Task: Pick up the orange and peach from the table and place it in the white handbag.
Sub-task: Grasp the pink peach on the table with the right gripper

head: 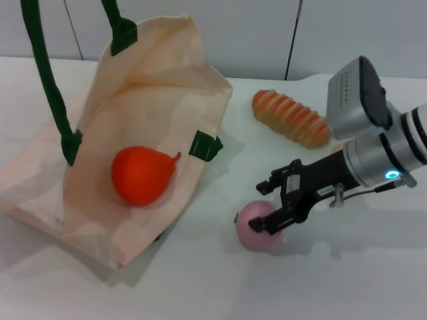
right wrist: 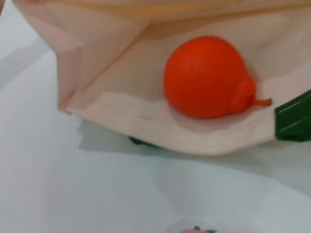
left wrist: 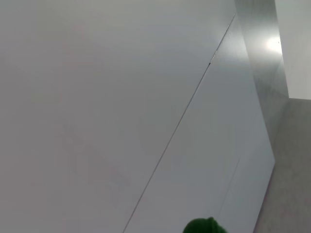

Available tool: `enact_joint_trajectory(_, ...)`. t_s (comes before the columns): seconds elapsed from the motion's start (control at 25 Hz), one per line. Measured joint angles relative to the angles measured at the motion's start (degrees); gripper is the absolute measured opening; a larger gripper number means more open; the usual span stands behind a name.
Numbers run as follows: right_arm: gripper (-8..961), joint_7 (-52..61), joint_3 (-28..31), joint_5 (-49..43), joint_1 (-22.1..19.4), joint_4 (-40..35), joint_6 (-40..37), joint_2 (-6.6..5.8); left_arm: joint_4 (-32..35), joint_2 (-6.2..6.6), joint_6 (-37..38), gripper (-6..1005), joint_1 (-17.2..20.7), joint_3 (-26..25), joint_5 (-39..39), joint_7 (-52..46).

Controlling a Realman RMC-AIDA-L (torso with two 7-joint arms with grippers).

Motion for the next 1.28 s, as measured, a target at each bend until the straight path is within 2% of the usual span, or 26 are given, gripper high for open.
enact_joint_trajectory(0.56, 810, 0.2, -2.0, -0.4, 0.4, 1.5, 0.2, 0.05, -0.1, 0.04, 0.0, 133, 0.0, 0.0, 0.1, 0.0)
enact_joint_trajectory(0.76, 683, 0.2, -2.0, -0.4, 0.4, 1.5, 0.1, 0.05, -0.1, 0.04, 0.0, 133, 0.0, 0.0, 0.1, 0.0)
enact_joint_trajectory(1.28, 612, -0.3, -1.9, -0.2, 0.4, 1.5, -0.6, 0.01, -0.2, 0.03, 0.0, 134, 0.2, 0.0, 0.1, 0.0)
